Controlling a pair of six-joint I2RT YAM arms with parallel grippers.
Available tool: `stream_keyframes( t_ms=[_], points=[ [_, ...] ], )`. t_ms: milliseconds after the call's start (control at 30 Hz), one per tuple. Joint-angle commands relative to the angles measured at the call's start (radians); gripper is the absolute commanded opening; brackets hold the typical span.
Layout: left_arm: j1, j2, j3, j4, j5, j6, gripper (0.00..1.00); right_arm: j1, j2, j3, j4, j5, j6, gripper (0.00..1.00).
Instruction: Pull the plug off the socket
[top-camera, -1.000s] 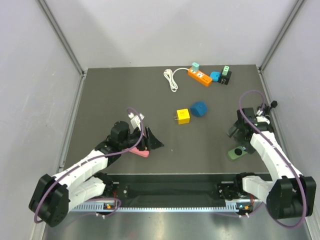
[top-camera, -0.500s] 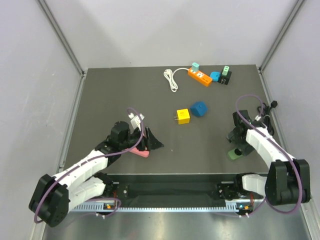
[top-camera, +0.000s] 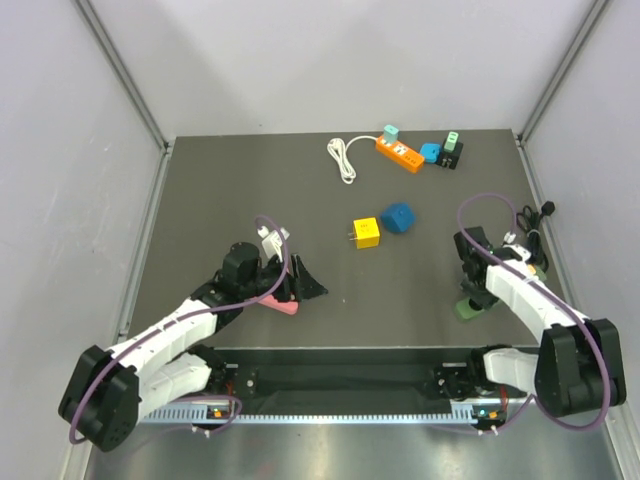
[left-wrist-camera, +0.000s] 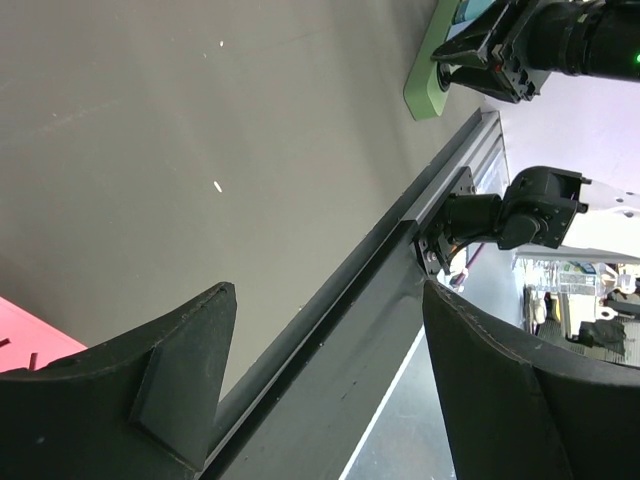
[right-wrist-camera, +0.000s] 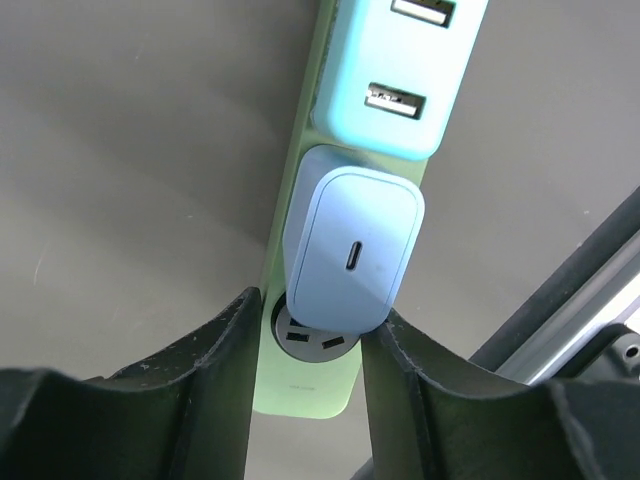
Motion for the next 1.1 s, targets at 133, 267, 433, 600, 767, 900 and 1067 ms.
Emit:
stream_keyframes(
  t_ms=[133, 267, 433, 600, 767, 900, 1067],
  points=[
    [-0.005, 0.004, 0.022, 0.026, 0.002, -0.007, 0.79, 0.161, 0.079, -0.109, 0.243, -0.275, 0.172, 0.0],
    [-0.005, 0.009, 0.03, 0.017, 0.003, -0.004, 0.79, 0.277, 0.125, -0.082, 0.275, -0.296, 0.238, 0.0],
    [-0.006, 0.001, 0.033, 0.005, -0.008, -0.004, 0.78, 0.454, 0.186, -0.013, 0.299, -0.321, 0.329, 0.0],
    [-0.006, 0.006, 0.032, 0.008, -0.009, -0.012, 0.77, 0.57, 0.224, 0.033, 0.333, -0.348, 0.392, 0.0],
    [-0.008, 0.015, 0.033, 0.011, -0.017, -0.006, 0.76, 0.692, 0.287, 0.145, 0.329, -0.34, 0.404, 0.0],
    [-0.021, 0.043, 0.053, 0.017, -0.006, -0.001, 0.76, 0.735, 0.306, 0.202, 0.333, -0.343, 0.374, 0.0],
    [-0.077, 0.086, 0.064, 0.05, -0.032, -0.006, 0.76, 0.767, 0.3, 0.259, 0.335, -0.326, 0.335, 0.0]
  ],
)
